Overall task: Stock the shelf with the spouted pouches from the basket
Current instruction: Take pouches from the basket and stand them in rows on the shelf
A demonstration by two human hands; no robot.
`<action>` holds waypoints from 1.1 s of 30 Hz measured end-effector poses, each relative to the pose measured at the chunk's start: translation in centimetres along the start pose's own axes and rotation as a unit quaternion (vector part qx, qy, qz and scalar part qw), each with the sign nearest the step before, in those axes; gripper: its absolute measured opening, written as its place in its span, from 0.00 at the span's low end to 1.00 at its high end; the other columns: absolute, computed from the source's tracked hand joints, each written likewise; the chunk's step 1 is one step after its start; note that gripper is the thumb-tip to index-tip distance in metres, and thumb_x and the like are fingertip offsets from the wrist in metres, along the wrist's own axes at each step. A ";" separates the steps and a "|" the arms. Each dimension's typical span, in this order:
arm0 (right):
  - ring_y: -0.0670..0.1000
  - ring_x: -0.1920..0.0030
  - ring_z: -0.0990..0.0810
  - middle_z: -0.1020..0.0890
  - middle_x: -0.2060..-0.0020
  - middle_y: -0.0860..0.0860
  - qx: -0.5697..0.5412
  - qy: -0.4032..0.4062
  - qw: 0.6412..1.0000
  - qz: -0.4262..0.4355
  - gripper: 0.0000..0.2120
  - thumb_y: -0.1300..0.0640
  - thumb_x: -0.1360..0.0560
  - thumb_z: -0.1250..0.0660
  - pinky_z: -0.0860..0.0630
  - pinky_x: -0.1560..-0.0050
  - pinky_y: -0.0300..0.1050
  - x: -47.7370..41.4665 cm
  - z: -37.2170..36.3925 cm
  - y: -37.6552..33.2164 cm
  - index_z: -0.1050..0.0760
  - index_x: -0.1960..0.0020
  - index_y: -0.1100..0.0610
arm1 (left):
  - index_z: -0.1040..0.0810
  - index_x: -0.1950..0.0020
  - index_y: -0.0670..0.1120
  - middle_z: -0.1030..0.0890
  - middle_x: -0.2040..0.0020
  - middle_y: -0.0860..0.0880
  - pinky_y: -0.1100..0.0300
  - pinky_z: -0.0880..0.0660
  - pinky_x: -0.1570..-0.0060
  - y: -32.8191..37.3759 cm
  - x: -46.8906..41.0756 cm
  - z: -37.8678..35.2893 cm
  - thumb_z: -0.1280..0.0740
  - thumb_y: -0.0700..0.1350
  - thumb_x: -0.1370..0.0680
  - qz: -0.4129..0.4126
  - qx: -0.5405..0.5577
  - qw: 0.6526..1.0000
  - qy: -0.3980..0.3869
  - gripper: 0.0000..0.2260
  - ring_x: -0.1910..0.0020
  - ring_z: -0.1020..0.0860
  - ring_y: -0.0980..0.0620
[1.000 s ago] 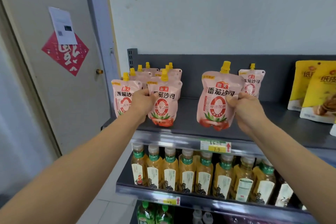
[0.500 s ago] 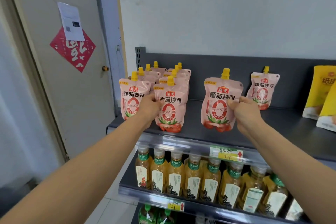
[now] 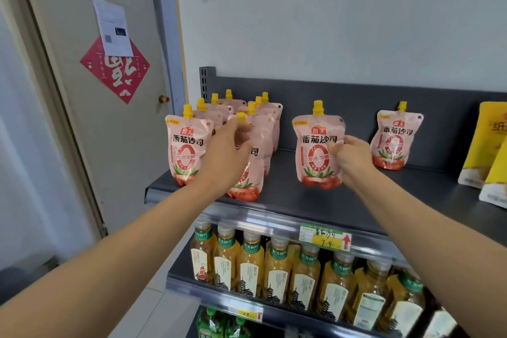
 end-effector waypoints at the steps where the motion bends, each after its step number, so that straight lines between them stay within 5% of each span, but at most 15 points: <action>1: 0.50 0.64 0.19 0.19 0.61 0.50 0.002 0.003 1.000 -0.004 0.08 0.62 0.24 0.36 0.23 0.69 0.46 -0.6 0.0 0.0 0.25 0.60 0.53 | 0.26 0.42 0.46 0.24 0.53 0.56 0.77 0.30 0.59 0.8 -0.1 -0.8 0.37 0.39 0.23 -0.008 0.010 1.000 -0.022 0.11 0.56 0.26 0.62; 9: 0.48 0.67 0.20 0.20 0.65 0.48 -0.020 -0.002 0.999 -0.034 0.09 0.63 0.25 0.34 0.24 0.78 0.40 -7.1 -1.1 1.5 0.26 0.62 0.53 | 0.24 0.50 0.50 0.22 0.56 0.56 0.70 0.29 0.57 2.0 -0.6 -7.7 0.35 0.40 0.24 0.015 0.079 0.988 -0.133 0.07 0.56 0.25 0.60; 13: 0.47 0.67 0.20 0.20 0.65 0.49 -0.011 -0.007 1.000 -0.023 0.10 0.65 0.26 0.35 0.25 0.78 0.38 -10.1 -2.2 2.6 0.25 0.63 0.54 | 0.24 0.52 0.52 0.22 0.58 0.58 0.75 0.28 0.55 0.9 -0.8 -9.6 0.34 0.39 0.25 0.032 0.075 0.984 -0.158 0.07 0.55 0.23 0.61; 18: 0.47 0.65 0.19 0.19 0.64 0.48 -0.019 -0.035 0.999 -0.020 0.10 0.65 0.25 0.36 0.24 0.75 0.39 -12.8 -3.8 3.3 0.25 0.62 0.53 | 0.25 0.51 0.51 0.21 0.56 0.55 0.68 0.27 0.51 -0.4 -0.5 -10.9 0.34 0.39 0.25 0.062 0.040 0.977 -0.198 0.08 0.51 0.22 0.54; 33: 0.43 0.64 0.22 0.21 0.62 0.47 -0.002 -0.048 0.999 0.010 0.07 0.63 0.24 0.37 0.25 0.73 0.36 -15.2 -4.5 4.3 0.24 0.55 0.53 | 0.24 0.50 0.51 0.21 0.56 0.55 0.76 0.29 0.56 -0.3 0.5 -11.1 0.34 0.38 0.25 0.087 0.022 0.976 -0.199 0.08 0.55 0.23 0.58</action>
Point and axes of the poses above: each hand's wrist, its own x-axis away from the middle knuckle, its own z-axis out of the back of the hand, y = z × x, the point moved 6 cm from there along -x, towards the middle knuckle
